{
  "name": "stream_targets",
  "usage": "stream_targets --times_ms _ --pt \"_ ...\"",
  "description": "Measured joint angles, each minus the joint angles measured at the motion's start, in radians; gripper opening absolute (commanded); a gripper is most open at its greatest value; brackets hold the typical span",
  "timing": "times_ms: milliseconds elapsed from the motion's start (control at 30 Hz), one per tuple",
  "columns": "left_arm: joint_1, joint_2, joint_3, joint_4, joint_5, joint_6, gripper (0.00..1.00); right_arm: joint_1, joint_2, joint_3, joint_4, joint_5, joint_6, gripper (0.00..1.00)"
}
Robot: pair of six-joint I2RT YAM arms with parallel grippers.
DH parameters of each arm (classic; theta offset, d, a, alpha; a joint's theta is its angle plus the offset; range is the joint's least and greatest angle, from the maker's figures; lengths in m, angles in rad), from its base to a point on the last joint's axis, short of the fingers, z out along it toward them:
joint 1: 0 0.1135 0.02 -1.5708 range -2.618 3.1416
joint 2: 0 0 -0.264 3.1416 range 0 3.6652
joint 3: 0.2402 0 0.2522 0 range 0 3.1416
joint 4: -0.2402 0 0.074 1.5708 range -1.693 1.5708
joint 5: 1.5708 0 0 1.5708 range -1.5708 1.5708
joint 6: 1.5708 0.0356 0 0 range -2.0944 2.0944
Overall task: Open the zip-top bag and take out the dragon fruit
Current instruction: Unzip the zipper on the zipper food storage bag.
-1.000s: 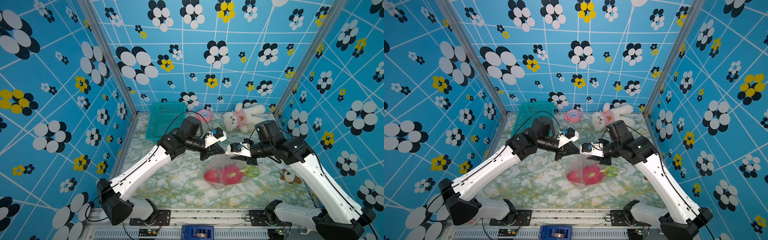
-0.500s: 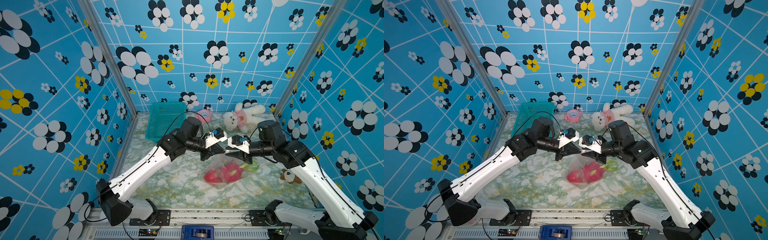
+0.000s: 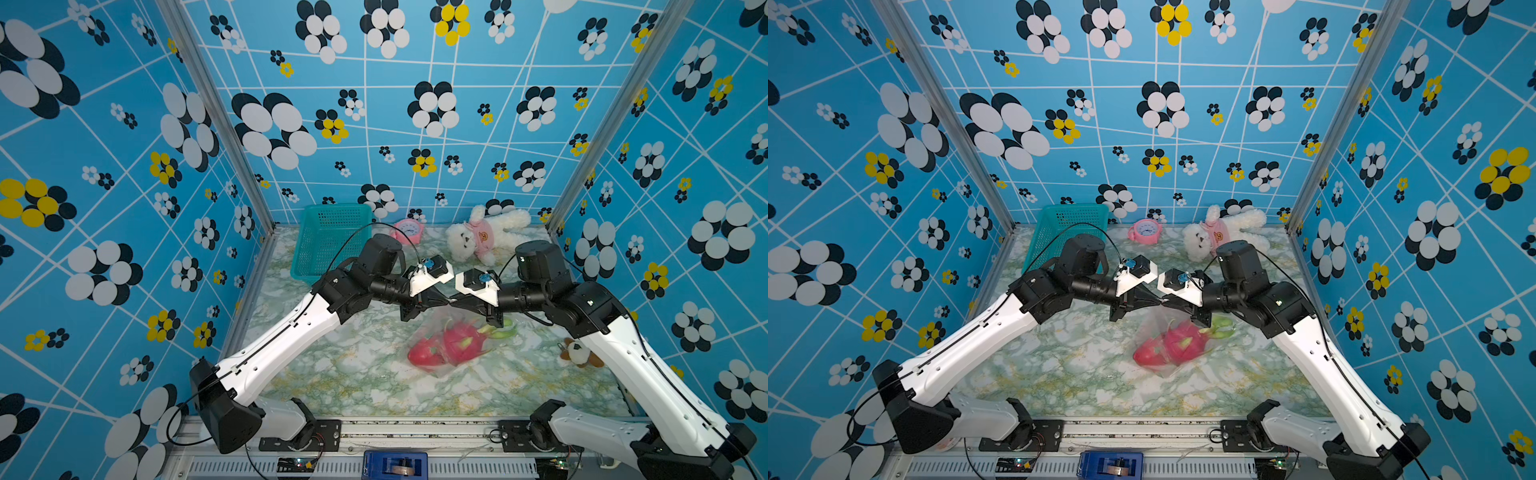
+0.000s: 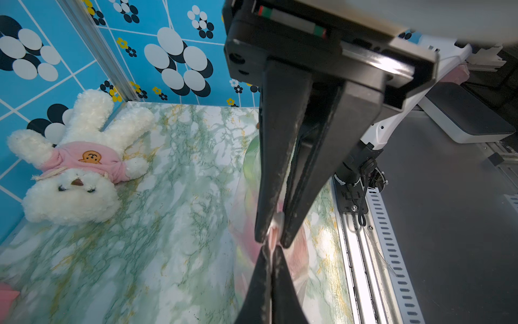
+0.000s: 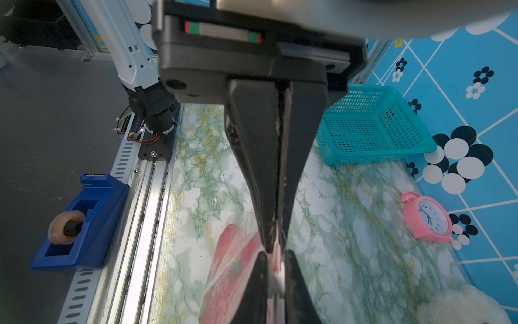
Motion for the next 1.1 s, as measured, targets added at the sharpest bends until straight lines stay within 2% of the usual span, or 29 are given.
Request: stream_targets --times_ms 267,433,1100 --pt "-0.002 -0.045 -0.023 0.006 -0.045 0.008 0.0 0.004 -0.012 -0.002 -0.001 0.012 -0.018 0.06" --pt "0.029 -0.09 -0.037 0.003 -0.068 0.016 0.0 0.005 -0.019 -0.005 -0.002 0.031 -0.034 0.05" --pt "0.254 -0.235 -0.083 -0.099 -0.103 0.146 0.0 0.0 -0.141 -0.122 -0.031 0.089 -0.041 0.03"
